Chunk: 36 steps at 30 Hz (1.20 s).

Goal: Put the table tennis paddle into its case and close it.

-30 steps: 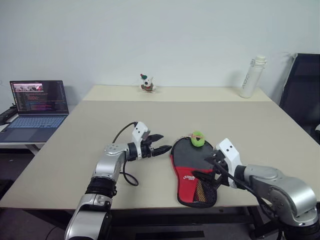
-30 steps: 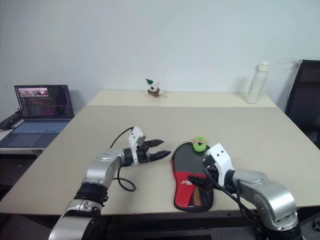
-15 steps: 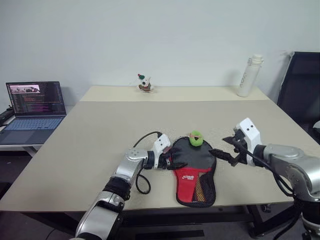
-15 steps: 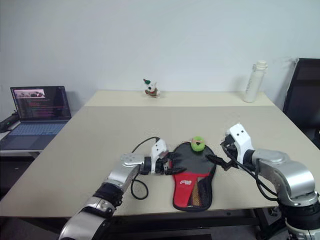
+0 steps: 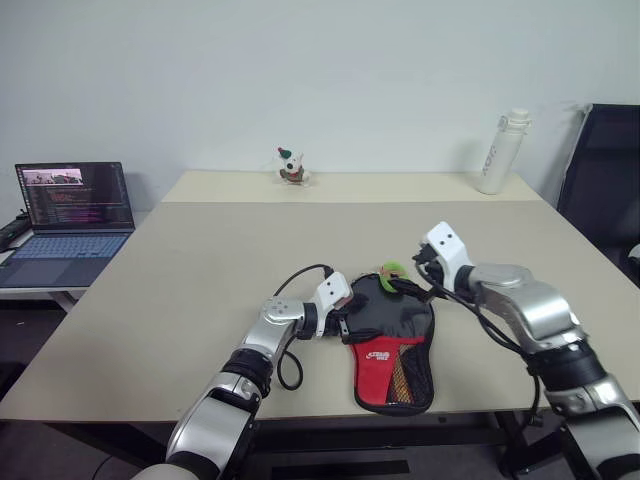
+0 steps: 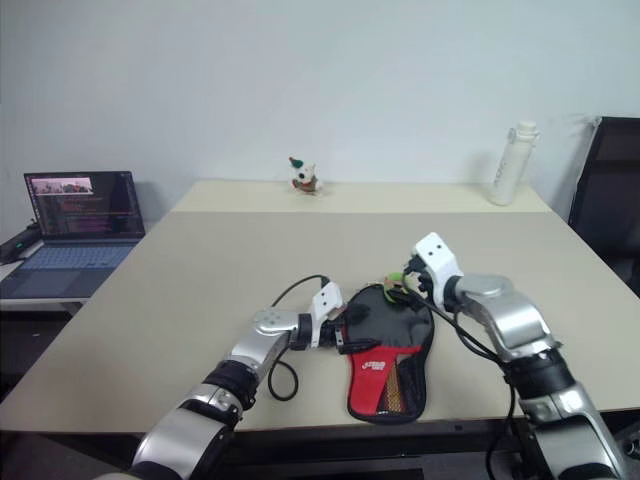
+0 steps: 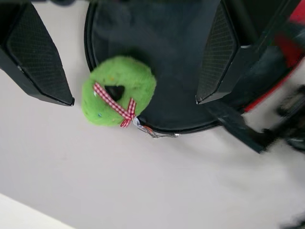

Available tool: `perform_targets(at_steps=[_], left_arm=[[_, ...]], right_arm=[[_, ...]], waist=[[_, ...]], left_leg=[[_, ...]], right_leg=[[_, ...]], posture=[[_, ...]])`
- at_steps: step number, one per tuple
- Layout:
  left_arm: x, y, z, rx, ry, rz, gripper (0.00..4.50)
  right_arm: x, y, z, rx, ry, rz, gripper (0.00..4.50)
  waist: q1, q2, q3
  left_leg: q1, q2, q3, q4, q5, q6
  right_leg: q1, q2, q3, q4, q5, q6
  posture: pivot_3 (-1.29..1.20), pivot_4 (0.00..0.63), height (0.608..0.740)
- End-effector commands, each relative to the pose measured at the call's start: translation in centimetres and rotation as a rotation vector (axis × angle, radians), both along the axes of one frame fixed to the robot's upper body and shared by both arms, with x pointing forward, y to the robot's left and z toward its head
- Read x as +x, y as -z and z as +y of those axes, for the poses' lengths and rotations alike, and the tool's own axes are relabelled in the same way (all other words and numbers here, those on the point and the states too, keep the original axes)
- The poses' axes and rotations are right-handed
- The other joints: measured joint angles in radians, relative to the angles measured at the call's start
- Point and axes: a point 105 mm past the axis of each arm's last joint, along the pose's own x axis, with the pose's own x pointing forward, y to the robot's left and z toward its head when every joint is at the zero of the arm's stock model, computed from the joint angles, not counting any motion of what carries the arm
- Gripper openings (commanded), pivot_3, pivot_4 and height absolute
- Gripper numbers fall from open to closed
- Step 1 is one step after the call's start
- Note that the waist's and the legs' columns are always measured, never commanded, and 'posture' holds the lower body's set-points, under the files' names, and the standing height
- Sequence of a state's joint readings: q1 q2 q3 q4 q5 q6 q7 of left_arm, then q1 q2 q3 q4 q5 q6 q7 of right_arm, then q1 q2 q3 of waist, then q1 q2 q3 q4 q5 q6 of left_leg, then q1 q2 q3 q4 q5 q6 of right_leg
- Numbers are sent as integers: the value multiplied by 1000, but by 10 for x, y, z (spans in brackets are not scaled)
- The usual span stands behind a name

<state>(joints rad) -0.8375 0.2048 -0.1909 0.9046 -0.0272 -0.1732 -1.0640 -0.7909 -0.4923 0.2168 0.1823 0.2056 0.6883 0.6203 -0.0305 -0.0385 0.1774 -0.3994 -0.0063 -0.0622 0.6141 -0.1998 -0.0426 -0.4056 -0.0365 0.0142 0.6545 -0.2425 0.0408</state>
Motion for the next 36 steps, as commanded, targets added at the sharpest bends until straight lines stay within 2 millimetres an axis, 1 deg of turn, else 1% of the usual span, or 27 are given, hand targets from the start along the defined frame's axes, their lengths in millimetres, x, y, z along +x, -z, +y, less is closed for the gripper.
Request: perform_targets(at_steps=[1, 6, 13, 16, 19, 20, 21, 23, 27, 28, 34, 36], left_arm=[[-6, 7, -1, 44, 38, 2, 4475], [-8, 8, 0, 49, 43, -2, 4475], [-11, 9, 2, 58, 51, -4, 4475], [-12, 10, 2, 65, 55, -7, 4500], [-12, 10, 2, 68, 55, -9, 4500], [-12, 10, 2, 70, 55, -9, 4500], [-12, 10, 2, 71, 55, -9, 4500], [-12, 11, 2, 73, 55, -9, 4500], [-12, 13, 2, 79, 53, -3, 4500], [-13, 14, 2, 82, 54, -2, 4500], [-13, 20, -2, 93, 51, 10, 4500], [-14, 24, -1, 103, 48, 22, 4500]], right_arm=[[13, -7, 9, -31, -30, -64, 4500], [29, 11, 13, -84, -26, -50, 4500], [43, 27, 8, -93, 27, -14, 4500], [46, 31, 6, -93, 43, -5, 3911], [48, 30, 8, -88, 46, -8, 2870], [49, 30, 9, -86, 45, -9, 2601], [49, 30, 9, -85, 45, -10, 2185], [49, 28, 11, -78, 41, -12, 1496], [50, 25, 14, -65, 38, -15, 193], [50, 24, 14, -63, 39, -17, 27], [56, 11, 11, -76, 41, -44, 27], [60, 4, 5, -103, 52, -65, 27]], waist=[[0, 0, 0], [-1, 0, 0], [-2, 1, 0], [-2, 1, 0], [-2, 1, 0], [-2, 1, 0], [-2, 1, 0], [-2, 1, 0], [-2, 1, 0], [-2, 1, 0], [-2, 1, 0], [-2, 1, 0]], left_leg=[[0, 0, 0, 0, 0, 0], [0, 0, 0, 0, 0, 0], [1, 0, 0, 0, 0, 0], [1, 0, 0, 0, 0, 0], [1, 0, 0, 0, 0, 0], [1, 0, 0, 0, 0, 0], [1, 0, 0, 0, 0, 0], [1, 0, 0, 0, 0, 0], [2, 0, 0, 0, 0, 0], [2, 0, 0, 0, 0, 0], [2, 0, 0, 0, 0, 0], [2, 0, 0, 0, 0, 0]], right_leg=[[0, 0, 0, 0, 0, 0], [-1, 0, 0, 2, 0, 0], [-1, 0, 1, 3, 0, 0], [-1, 0, 1, 3, 0, 0], [-1, 0, 1, 3, 0, 0], [0, 0, 1, 3, 0, 0], [-1, 0, 1, 4, 0, 0], [0, 0, 1, 4, 0, 0], [-1, 0, 1, 4, 0, 0], [0, 0, 1, 4, 0, 0], [0, 0, 1, 4, 0, 0], [0, 0, 1, 4, 0, 0]], posture=[[0, 150, 740], [0, 150, 740], [0, 150, 740], [0, 150, 740], [0, 150, 740], [0, 150, 740], [0, 150, 740], [0, 150, 740], [0, 150, 740], [0, 150, 740], [0, 150, 740], [0, 150, 740]])
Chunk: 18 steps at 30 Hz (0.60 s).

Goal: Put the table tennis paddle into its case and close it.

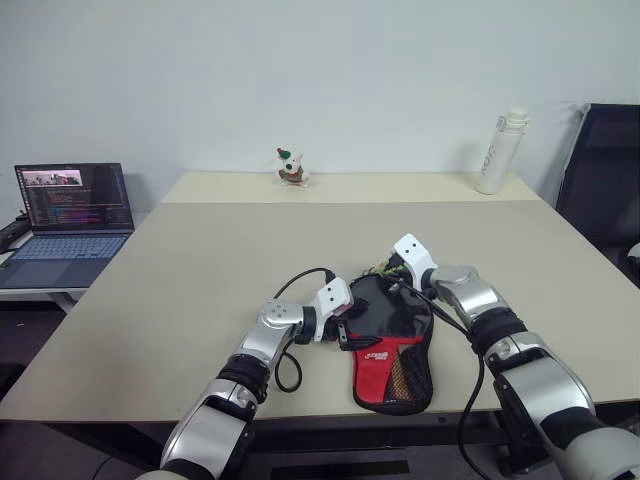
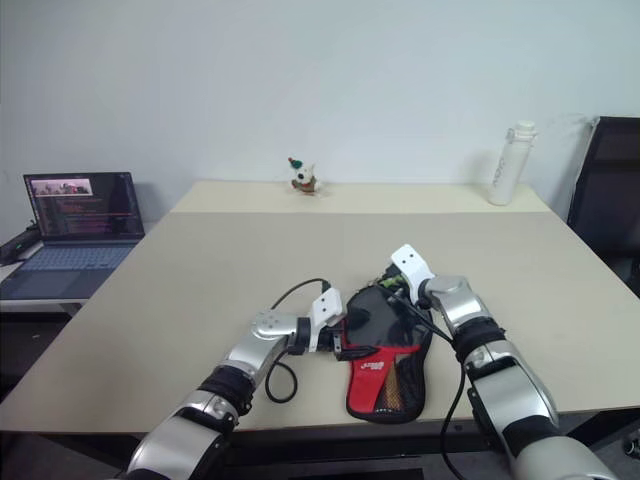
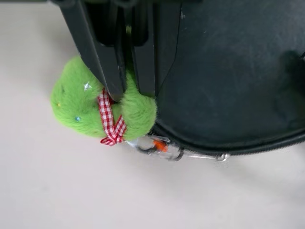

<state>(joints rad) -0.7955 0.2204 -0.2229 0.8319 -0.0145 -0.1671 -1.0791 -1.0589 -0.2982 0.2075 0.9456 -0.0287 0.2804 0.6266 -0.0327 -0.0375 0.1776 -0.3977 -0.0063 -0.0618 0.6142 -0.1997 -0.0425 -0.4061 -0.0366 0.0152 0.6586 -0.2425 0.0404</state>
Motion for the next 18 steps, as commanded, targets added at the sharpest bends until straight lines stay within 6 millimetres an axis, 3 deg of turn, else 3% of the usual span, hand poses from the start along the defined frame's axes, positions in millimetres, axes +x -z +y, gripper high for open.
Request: perform_targets(at_steps=[1, 9, 18], left_arm=[[-5, 21, 0, 72, 6, 42, 4500], [-9, 29, 2, 83, 1, 63, 4500], [-11, 31, 3, 85, 1, 74, 4500]], right_arm=[[11, -33, -9, -24, 8, -101, 27], [21, -42, -36, -102, 86, -138, 27], [21, -29, -62, -185, 149, -131, 27]], waist=[[1, 0, 0], [2, 1, 0], [3, 1, -1]], left_leg=[[0, 0, 0, 0, 0, 0], [0, 0, 0, 0, 0, 0], [0, -1, 0, 0, 0, 0]], right_leg=[[0, 0, 0, 0, 0, 0], [0, 0, 0, 0, 0, 0], [0, -1, 0, 0, 0, 0]], posture=[[0, 150, 740], [0, 150, 740], [0, 150, 740]])
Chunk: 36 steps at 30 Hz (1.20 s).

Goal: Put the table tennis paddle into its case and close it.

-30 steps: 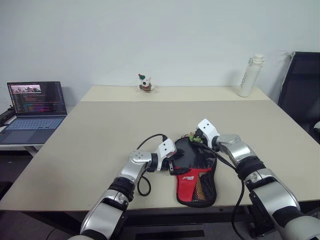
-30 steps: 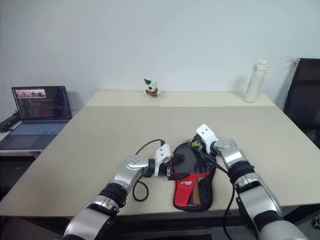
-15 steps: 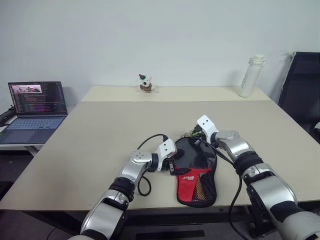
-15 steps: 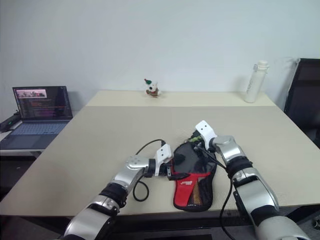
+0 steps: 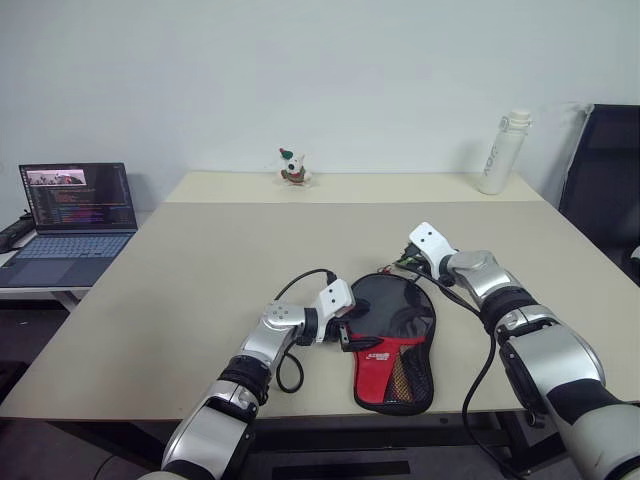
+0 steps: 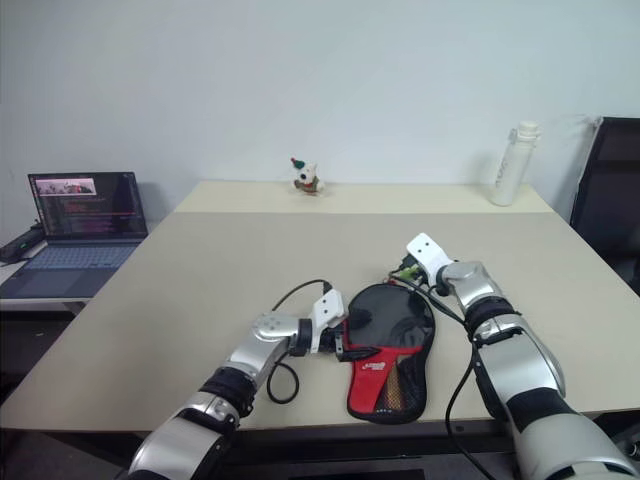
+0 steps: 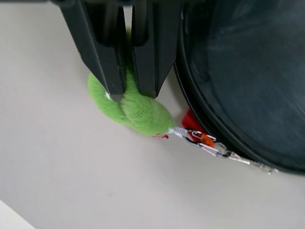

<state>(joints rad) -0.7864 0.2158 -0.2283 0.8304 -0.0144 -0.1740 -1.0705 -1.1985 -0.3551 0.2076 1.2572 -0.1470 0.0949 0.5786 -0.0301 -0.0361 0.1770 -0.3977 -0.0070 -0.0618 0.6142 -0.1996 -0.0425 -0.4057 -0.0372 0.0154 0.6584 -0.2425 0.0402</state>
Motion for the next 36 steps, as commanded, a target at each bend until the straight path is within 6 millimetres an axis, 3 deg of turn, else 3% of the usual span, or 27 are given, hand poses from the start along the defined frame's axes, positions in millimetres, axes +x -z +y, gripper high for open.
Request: perform_targets(at_steps=[1, 15, 21, 30, 36], left_arm=[[-10, 29, 4, 87, 2, 76, 4500], [-12, 30, -3, 81, 12, 87, 4500], [-9, 25, -7, 48, 6, 110, 4500], [-8, 23, -11, 53, 16, 108, 4500], [-7, 22, -17, 54, 29, 103, 4500]], right_arm=[[5, -18, -23, -40, 58, -72, 27], [-7, -20, -76, -110, 76, -35, 27], [-29, -9, -91, -99, 6, 43, 27], [-99, -3, -95, -109, -115, 173, 27], [-153, -7, -79, -79, -223, 279, 27]], waist=[[0, 0, 0], [3, 2, -1], [5, 3, -2], [16, 5, -2], [27, 5, -2]], left_leg=[[0, 0, 0, 0, 0, 0], [0, -1, 0, 0, 0, 0], [0, -1, 0, 0, 0, 0], [-1, -1, -1, 1, 0, 0], [-1, -1, -1, 1, 0, 0]], right_leg=[[0, 0, 0, 0, 0, 0], [1, -1, 0, -1, 0, 0], [1, -1, 0, -1, 0, 0], [1, -1, -1, -2, 0, 1], [2, -1, -2, -4, 0, 1]], posture=[[0, 150, 740], [0, 150, 740], [0, 150, 740], [0, 150, 740], [0, 150, 740]])
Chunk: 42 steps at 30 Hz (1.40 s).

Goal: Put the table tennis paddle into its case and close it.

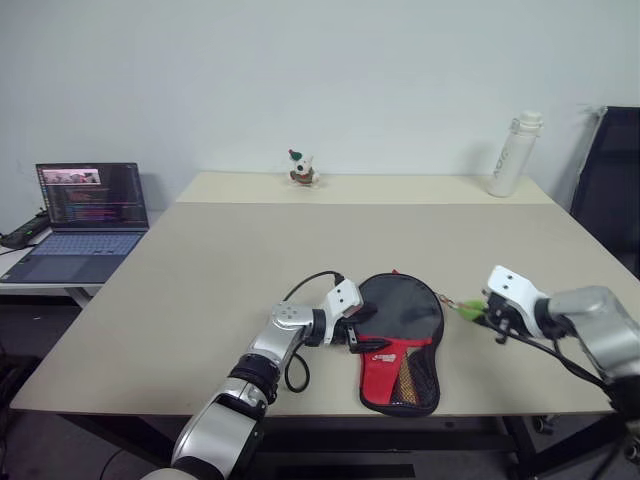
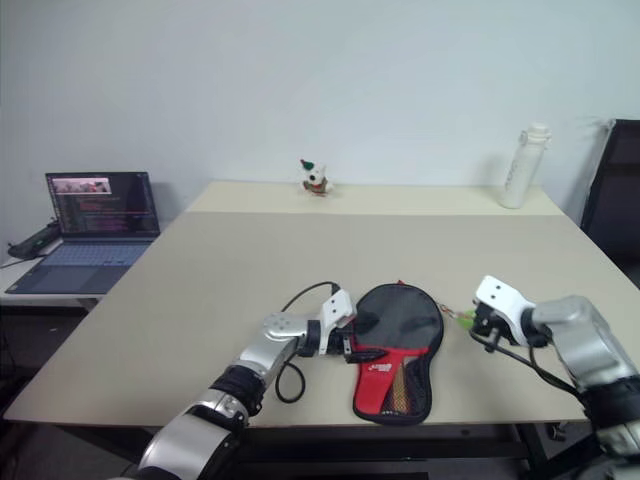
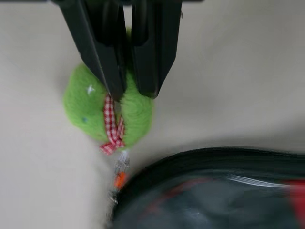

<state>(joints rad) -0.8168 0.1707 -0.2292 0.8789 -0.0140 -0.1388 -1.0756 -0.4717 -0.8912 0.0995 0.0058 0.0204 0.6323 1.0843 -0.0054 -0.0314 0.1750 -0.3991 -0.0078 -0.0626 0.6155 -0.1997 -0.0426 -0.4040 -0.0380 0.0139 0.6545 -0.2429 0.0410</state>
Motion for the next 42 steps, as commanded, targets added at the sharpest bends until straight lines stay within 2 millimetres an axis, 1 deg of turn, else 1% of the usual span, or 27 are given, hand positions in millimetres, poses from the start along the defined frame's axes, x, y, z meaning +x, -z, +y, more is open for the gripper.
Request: perform_targets(at_steps=[1, 3, 6, 9, 12, 16, 19, 25, 29, 35, 39, 42], left_arm=[[-6, 18, -4, 66, 19, 44, 4500], [-6, 18, -6, 66, 24, 42, 4500], [-6, 17, -9, 66, 30, 39, 4500], [-7, 17, -10, 66, 35, 38, 4500], [-7, 17, -13, 67, 45, 35, 4500], [-8, 16, -15, 67, 51, 33, 4500], [-8, 16, -17, 69, 55, 31, 4500], [-8, 16, -22, 68, 59, 27, 4500], [-8, 15, -25, 68, 62, 22, 4500], [-8, 15, -28, 67, 64, 15, 4500], [-8, 14, -30, 64, 65, 14, 4500], [-9, 14, -31, 63, 67, 14, 4500]], right_arm=[[-28, -16, 11, 35, -59, 34, 27], [-41, -15, 16, 45, -82, 68, 27], [-63, -8, 25, 54, -130, 133, 27], [-77, -2, 30, 62, -148, 171, 27], [-103, 7, 39, 76, -201, 249, 27], [-127, 5, 48, 98, -261, 320, 27], [-149, 3, 58, 134, -322, 394, 27], [-177, 8, 72, 184, -378, 478, 27], [-190, 15, 83, 209, -404, 509, 27], [-204, 17, 96, 247, -447, 542, 27], [-203, 16, 99, 253, -447, 535, 27], [-197, 15, 99, 244, -435, 509, 27]], waist=[[5, 0, 0], [6, 0, 0], [8, 0, 0], [8, 0, 0], [12, -1, 0], [13, -1, 0], [17, -1, 0], [26, -1, 1], [26, -2, 1], [27, -2, 1], [27, -2, 1], [28, -2, 1]], left_leg=[[0, 0, 0, 0, 0, 0], [-1, 0, -1, 0, 0, 0], [-1, 0, -1, 0, 0, 0], [-1, 0, 0, 0, 0, 0], [-1, 0, -1, 0, 0, 0], [-1, 0, -1, 0, 0, 0], [-1, 0, -2, 0, 0, 0], [-2, 0, -2, 0, -1, 0], [0, 0, -3, 0, -1, 0], [0, 0, -4, 0, -1, 0], [0, 0, -5, 0, -1, 0], [0, 0, -5, 0, -1, 0]], right_leg=[[0, 0, 0, 0, 0, 0], [1, 0, -1, -2, 0, 1], [2, 0, -1, -6, 1, 2], [3, 0, -1, -8, 2, 3], [3, 0, -2, -9, 2, 3], [4, 0, -2, -9, 2, 3], [5, 0, -3, -10, 2, 3], [5, 0, -4, -11, 2, 4], [7, -1, -4, -11, 2, 3], [9, -1, -6, -12, 2, 3], [9, -1, -6, -13, 2, 3], [9, -1, -7, -13, 2, 3]], posture=[[0, 150, 740], [0, 150, 740], [0, 150, 740], [0, 150, 740], [0, 150, 740], [0, 150, 740], [0, 150, 740], [0, 150, 740], [0, 150, 740], [0, 150, 740], [0, 150, 740], [0, 150, 740]])
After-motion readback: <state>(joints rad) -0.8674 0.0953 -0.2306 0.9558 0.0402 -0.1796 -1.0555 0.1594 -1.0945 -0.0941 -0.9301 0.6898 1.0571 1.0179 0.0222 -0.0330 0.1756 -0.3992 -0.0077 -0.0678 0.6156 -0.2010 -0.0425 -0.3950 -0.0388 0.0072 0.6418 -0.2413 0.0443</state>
